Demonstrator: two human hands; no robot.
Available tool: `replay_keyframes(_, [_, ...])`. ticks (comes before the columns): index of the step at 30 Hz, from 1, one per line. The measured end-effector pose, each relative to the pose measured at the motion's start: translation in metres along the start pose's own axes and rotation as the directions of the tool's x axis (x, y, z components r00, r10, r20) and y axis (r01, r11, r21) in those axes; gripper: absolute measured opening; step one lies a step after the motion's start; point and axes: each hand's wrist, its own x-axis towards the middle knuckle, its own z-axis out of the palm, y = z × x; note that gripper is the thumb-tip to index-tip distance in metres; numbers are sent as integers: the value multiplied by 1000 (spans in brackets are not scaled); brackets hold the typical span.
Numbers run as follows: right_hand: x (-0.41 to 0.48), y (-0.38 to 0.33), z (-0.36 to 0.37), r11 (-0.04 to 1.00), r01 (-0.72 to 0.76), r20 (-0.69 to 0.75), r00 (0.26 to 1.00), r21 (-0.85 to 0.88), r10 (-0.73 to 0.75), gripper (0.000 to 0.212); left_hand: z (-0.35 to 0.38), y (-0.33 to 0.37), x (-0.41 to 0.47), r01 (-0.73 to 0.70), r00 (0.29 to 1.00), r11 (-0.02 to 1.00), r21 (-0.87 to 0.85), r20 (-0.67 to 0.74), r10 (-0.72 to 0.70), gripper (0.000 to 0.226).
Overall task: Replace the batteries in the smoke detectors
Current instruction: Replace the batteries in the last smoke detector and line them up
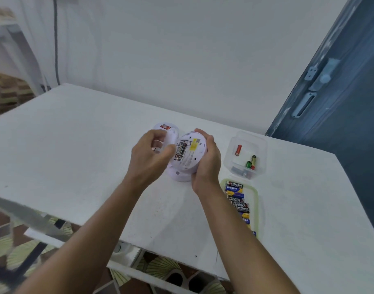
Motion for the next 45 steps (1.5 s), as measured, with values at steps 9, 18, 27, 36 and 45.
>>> replay_keyframes(9, [-3,17,15,984,159,19,987,76,-161,31,-3,7,-1,470,882,730,-496,296,-367,43])
replay_keyframes(18, [-5,12,13,916,-144,141,985,375,97,36,-13,9,11,319,938,850,-419,10,-347,33])
replay_keyframes(27, [-1,3,11,876,-317,263,937,363,230,46,-6,12,6,172,982,931,-321,-17,-187,34])
replay_keyframes(36, [-1,2,7,861,-343,327,918,376,223,37,-13,22,-1,-43,992,998,50,-116,49,42])
replay_keyframes(45, [-6,0,12,882,-294,329,929,368,172,46,7,22,-11,-79,993,961,266,-63,99,60])
